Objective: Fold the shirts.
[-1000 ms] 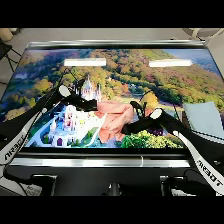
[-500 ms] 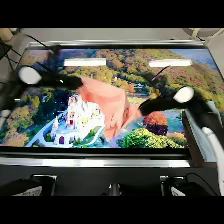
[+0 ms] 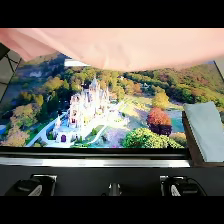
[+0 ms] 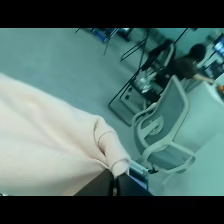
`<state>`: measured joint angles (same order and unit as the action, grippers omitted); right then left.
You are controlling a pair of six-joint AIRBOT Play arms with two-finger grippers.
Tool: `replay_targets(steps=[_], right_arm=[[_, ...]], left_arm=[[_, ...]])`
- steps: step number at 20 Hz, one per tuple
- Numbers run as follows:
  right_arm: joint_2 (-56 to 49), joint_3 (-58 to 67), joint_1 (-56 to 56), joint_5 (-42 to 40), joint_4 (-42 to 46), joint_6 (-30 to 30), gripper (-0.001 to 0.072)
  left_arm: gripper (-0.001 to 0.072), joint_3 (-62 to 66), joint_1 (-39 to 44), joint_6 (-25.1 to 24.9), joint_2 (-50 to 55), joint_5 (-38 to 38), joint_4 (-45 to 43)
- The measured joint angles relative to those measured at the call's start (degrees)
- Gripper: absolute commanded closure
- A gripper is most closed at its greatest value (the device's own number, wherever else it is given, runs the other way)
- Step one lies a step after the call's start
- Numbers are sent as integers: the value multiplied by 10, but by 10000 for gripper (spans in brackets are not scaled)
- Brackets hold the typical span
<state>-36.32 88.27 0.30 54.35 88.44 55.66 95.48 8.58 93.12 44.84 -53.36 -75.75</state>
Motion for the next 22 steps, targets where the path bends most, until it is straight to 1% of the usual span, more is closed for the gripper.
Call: replay_targets(steps=[3,5,8,10,12,14,17,19,22], right_arm=[[19,9,-3,7,12,4,692],[20,11,-3,44,16,5,692],[-22,9,-4,165,28,20,690],[-78,-15,-4,255,28,23,690],[-138,-63,-4,298,19,21,691],[-207,-119,-4,285,0,17,692],[-327,-156,-4,218,-32,6,692],[-400,-151,-4,172,-43,4,692],[-486,-119,-4,87,-56,6,691]], left_arm=[[677,1,-2,14,-22,-56,-36],[677,-11,-3,18,-28,-103,-56],[677,-74,-3,23,-32,-154,-73],[677,-150,-3,24,-26,-172,-80],[677,-240,-3,25,-11,-179,-82],[678,-322,-3,25,21,-176,-83],[677,-383,-3,19,104,-151,-83],[677,-379,-4,7,174,-129,-83],[677,-312,-15,-4,282,-103,-83]])
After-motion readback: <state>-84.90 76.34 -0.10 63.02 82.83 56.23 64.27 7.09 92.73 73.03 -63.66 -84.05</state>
